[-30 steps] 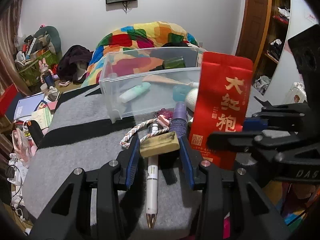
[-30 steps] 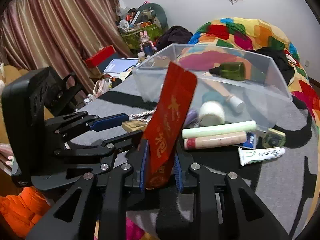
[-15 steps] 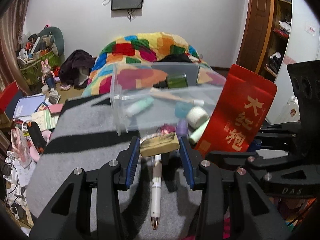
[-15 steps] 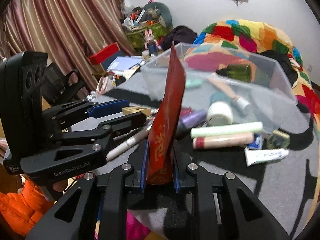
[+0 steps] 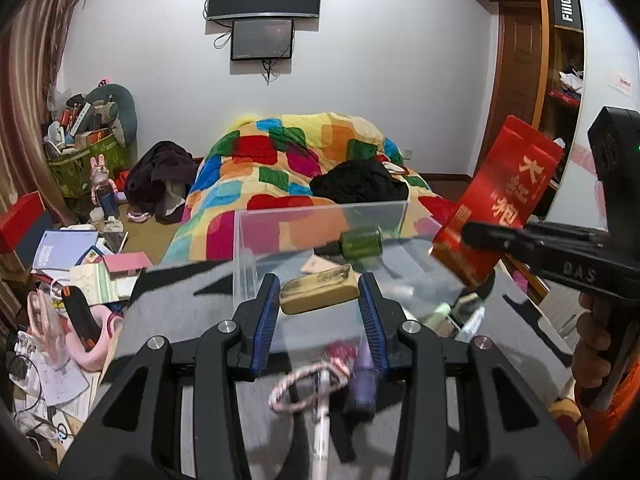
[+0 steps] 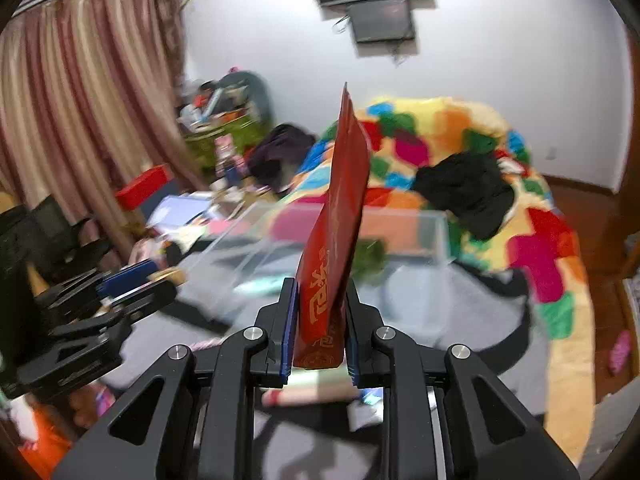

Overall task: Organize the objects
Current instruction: 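Lift tan block into bin with left tool while right tool drops red packet in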

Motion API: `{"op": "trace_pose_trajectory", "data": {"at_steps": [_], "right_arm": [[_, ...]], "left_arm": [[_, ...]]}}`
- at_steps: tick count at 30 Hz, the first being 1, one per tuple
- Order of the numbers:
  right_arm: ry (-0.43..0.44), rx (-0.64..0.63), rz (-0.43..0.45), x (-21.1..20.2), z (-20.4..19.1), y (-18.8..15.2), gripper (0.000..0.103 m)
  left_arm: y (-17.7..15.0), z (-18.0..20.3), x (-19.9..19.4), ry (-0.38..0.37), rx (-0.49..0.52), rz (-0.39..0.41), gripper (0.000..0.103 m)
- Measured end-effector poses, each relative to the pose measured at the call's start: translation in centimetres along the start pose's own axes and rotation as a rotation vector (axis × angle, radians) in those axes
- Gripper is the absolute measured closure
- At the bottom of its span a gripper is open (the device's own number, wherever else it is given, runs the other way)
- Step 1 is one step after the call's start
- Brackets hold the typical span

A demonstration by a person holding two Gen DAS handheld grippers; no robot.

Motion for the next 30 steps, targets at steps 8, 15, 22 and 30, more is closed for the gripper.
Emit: {"op": "trace_pose_trajectory", "data": {"at_steps": [8,15,22,30], "right_arm": [[-0.215,-0.095,-0.032,3.7,1.1,1.7,0.084],[-0.263,-0.149,-0.138,7.8,1.6,0.5,0.084],[-0.139,-0.137,-0.175,8.0,0.2,-0.6,0.065],[-0.037,-0.110,-0.109,4.4,-0.8,-0.4,0.048]], "left_arm": [[1.4,-0.9,4.7,0.037,0.006,-0.062,0.063],[0.6,-1.5,8.7,0.033,-0.010,-0.159,0.063],[-0.1,-0.9,8.8,-0.001,0.000,-0.192,0.062],[0.6,-0.3,5.6,-0.021,0.005,-0.131,0.050]]}}
Point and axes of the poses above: each gripper's, at about its wrist camera, not at the fingertips, and x roughly the way its jaws point, z to its right, y to its top, the point moved 6 cm from there along x, roughly the way its jaws point, and after that the axes turned 3 degrees about -z, right-handed, at the moved point
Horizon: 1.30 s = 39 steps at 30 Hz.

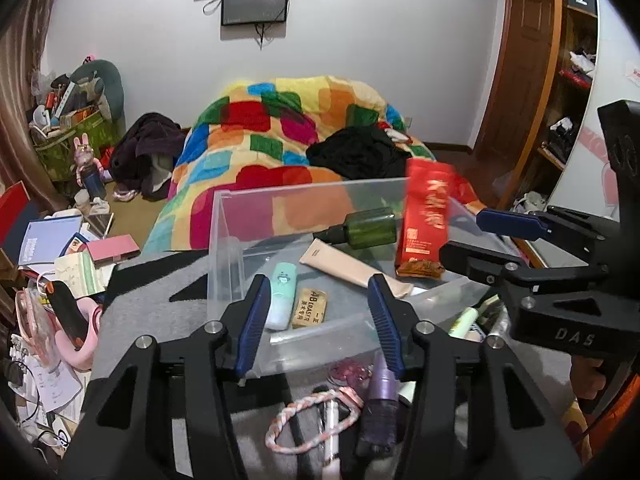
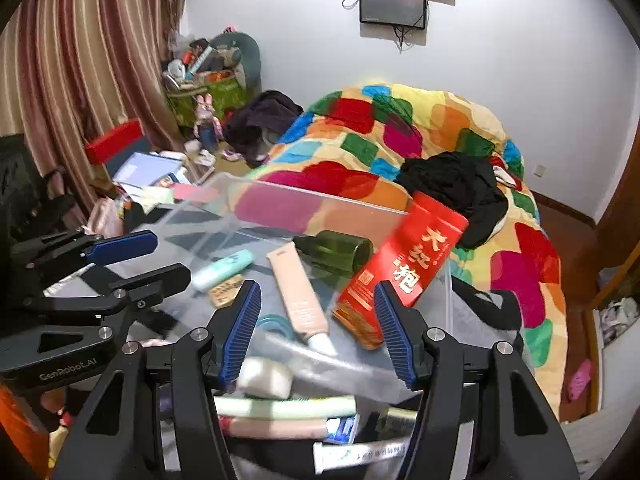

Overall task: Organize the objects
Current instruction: 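Lift tan block into bin with left tool while right tool drops red packet in, then grasp purple thread spool with left tool while right tool grasps toothpaste tube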

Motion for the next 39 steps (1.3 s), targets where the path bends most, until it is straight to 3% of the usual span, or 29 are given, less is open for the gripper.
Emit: {"op": "trace_pose_trajectory", "data": {"at_steps": [6,13,19,26,36,39], "right_arm": [[0.001,0.025,0.019,-1.8,1.0,-1.3,0.042],[-0.019,0.083,-0.020,-2.1,3.6,-4.3,0.041],[-0.038,0.132,-0.105,-0.8,5.7,-8.0,0.040],[-0.007,0.314,-0.206,1.6,7.9,-11.1,0.040],[-0.045,0.342,-0.204,1.6,7.2,-11.2,0.037],[-0.049,0.337,-0.203,1.1,7.3,-11.6,0.039]], "left_arm": [[-0.9,0.6,-2.4,0.001,0.019,0.040,0.042],[-3.8,1.3,-2.5,-0.016,0.024,-0.005,0.042],[-6.4,2.5,-1.6,-0.042,0.037,-0.061,0.054],[-8.0,4.4,-0.2,-0.073,0.073,-0.113,0.070],[-8.5,5.0,1.0,-0.081,0.090,-0.136,0.070],[-9.3,5.2,1.3,-0.100,0.090,-0.166,0.075]]}}
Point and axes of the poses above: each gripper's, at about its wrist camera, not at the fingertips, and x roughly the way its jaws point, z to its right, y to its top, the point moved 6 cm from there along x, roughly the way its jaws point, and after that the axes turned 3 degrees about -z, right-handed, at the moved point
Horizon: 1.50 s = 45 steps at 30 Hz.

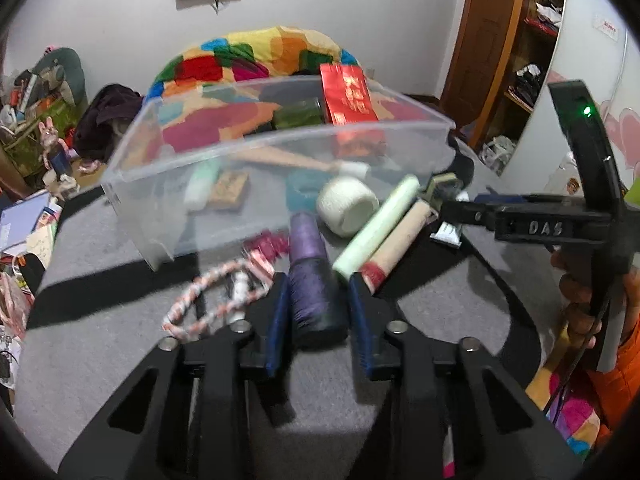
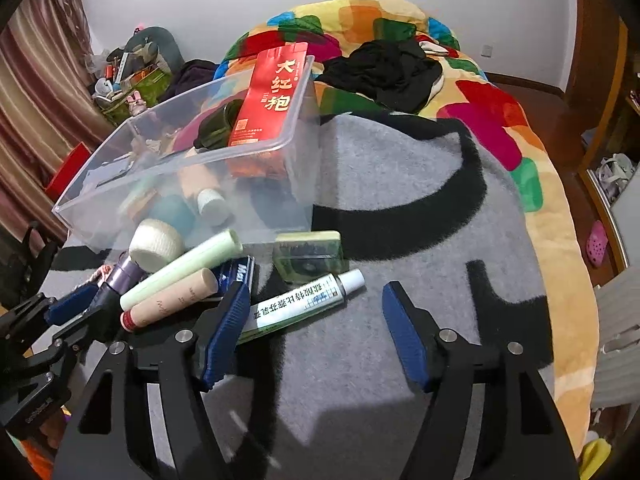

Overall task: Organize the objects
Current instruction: 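Grasp purple thread spool with left tool while right tool grasps toothpaste tube, then drop purple spool into bin with left tool while right tool drops toothpaste in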

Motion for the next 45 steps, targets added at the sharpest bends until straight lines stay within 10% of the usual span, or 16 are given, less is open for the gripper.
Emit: {"op": "trace_pose_trajectory", "data": {"at_steps": [11,21,45], "right_arm": [[-0.033,0.024,0.006,-0.4,0.6,-0.2,0.041],[-0.065,-0.011,0.052,-1.0,1.6,-0.8,0.089],[0.083,-0.115,0.306,-9.1,-5.0,4.0,0.090]], "left_arm": [[0.3,-0.2,0.2,0.002,-0.033,-0.004,0.076],[-0.1,-0.4,0.4,0.031,-0.053,0.022,0.078],[5.0,-2.2,-8.2,0.038,-0.103,0.269,0.078]]}}
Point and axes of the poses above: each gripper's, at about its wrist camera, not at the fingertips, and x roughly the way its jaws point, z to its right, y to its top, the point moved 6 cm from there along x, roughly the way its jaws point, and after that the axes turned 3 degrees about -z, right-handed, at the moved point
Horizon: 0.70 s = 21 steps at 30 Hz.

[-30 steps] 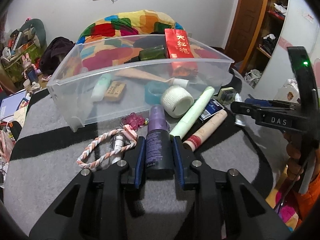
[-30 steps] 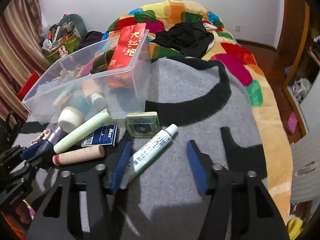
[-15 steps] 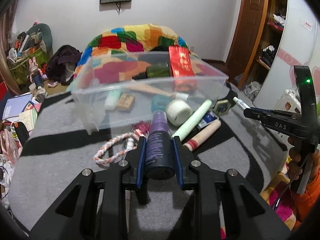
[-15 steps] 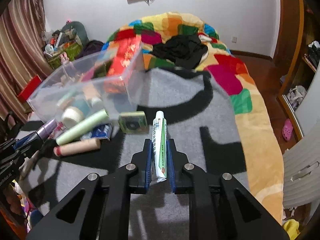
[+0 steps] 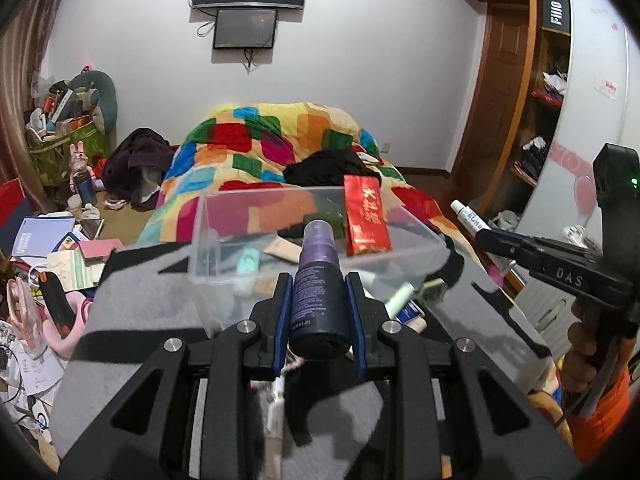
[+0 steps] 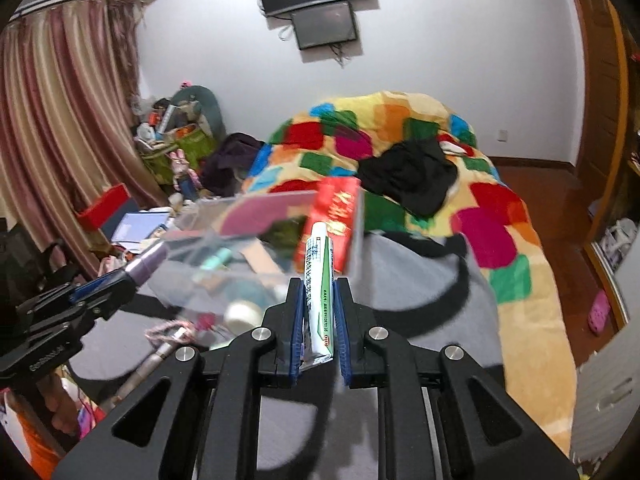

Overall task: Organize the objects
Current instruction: 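Drop purple spool into bin with left tool while right tool drops toothpaste in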

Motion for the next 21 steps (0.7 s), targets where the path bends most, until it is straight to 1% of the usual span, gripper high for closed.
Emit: {"op": "trace_pose_trajectory", "data": {"at_steps": [4,9,13,21], "right_arm": [[0.032,-0.017,-0.014,1.4,-1.3,0.7,0.090],[0.072,-0.022,-0.066,4.2,-2.1,1.3,0.090],[0.077,-0.023,-0.116,6.8,-2.2,1.7,0.090],[0.065,-0.062,-0.179,10.4,-2.6,2.4,0.090]], "left_arm": [[1.0,-1.2,1.0,0.022,-0.024,-0.003,0.078],[1.8,-2.4,2.8,0.044,-0.045,-0.029,0.078],[2.2,-3.1,4.3,0.062,-0.047,-0.052,0.078],[2.4,-4.2,7.5,0.067,-0.070,-0.120,0.078]]}}
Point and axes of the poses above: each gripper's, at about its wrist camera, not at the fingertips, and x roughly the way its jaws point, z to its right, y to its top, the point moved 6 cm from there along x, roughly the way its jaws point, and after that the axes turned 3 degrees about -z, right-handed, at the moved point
